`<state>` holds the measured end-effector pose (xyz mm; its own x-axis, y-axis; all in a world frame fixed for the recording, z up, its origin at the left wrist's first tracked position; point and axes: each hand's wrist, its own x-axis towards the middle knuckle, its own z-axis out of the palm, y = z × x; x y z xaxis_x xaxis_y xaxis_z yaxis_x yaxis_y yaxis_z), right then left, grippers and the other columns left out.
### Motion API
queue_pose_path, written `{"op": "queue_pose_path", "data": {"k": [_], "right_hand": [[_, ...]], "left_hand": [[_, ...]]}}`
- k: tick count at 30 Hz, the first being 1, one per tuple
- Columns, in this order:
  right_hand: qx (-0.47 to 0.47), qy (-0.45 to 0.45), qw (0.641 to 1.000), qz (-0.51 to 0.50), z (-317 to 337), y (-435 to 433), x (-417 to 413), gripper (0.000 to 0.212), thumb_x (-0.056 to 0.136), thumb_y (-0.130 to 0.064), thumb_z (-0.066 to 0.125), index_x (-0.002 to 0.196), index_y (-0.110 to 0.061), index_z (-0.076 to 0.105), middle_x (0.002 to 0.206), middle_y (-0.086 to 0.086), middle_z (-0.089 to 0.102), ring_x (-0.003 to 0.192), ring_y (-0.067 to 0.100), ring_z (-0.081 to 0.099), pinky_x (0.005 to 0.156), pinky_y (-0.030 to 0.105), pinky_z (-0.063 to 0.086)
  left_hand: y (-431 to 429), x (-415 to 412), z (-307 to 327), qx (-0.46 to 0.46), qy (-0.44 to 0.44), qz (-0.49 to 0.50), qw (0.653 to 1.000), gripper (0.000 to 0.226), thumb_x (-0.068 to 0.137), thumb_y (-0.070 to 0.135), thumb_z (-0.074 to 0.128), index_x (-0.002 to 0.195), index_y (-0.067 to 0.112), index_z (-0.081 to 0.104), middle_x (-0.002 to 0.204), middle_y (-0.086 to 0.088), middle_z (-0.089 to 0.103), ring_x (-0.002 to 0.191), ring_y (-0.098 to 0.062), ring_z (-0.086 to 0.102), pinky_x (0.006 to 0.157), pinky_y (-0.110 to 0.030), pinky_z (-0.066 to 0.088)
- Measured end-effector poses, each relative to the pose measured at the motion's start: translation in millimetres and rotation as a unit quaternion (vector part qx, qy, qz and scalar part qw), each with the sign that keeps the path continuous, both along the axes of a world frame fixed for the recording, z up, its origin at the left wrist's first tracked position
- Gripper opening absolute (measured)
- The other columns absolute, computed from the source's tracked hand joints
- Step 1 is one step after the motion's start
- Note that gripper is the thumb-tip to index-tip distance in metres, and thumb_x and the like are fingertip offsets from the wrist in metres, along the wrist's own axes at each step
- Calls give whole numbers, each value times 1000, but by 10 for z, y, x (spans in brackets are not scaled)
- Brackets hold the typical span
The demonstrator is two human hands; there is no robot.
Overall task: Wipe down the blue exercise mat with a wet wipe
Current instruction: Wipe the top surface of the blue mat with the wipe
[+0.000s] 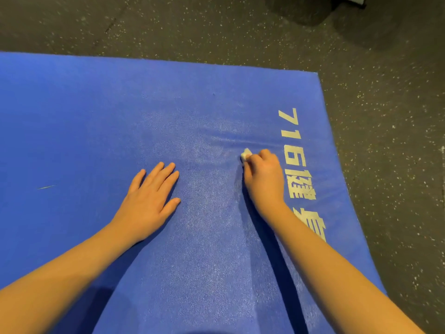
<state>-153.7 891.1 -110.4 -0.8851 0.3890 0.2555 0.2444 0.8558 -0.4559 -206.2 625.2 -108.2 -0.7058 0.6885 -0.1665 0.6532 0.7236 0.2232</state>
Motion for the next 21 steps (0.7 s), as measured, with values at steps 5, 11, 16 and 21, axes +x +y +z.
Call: {"op": "queue_pose_path", "data": {"k": [5, 11, 16, 21], "right_hand": [[37, -46, 952, 299, 23, -155, 197, 18, 83, -9, 66, 100, -7, 69, 81, 10, 57, 67, 29, 50, 49, 29, 38], [19, -25, 999, 33, 13, 330, -368, 29, 91, -19, 62, 71, 2, 61, 66, 15, 48, 57, 31, 45, 47, 30, 33], [-13, -29, 983, 179, -16, -72, -271, 13, 84, -11, 61, 78, 1, 64, 70, 14, 49, 57, 31, 48, 45, 30, 36], [67, -41, 981, 175, 16, 276, -675, 20, 88, -19, 64, 76, -3, 63, 68, 13, 49, 57, 30, 46, 47, 27, 24]], "left_hand": [[171, -411, -67, 13, 1, 47, 999, 73, 91, 53, 19, 147, 8, 36, 157, -5, 28, 146, -22, 17, 117, -49, 10], [155, -540, -140, 19, 33, 16, 999, 63, 94, 46, 30, 144, 8, 41, 153, -6, 35, 144, -25, 24, 117, -49, 15], [153, -545, -122, 55, 33, 19, 998, 59, 95, 41, 33, 142, 8, 44, 152, -5, 37, 143, -25, 26, 117, -48, 16], [154, -558, -124, 65, 38, 16, 997, 56, 95, 38, 34, 142, 9, 45, 151, -5, 38, 143, -25, 27, 117, -46, 15]]}}
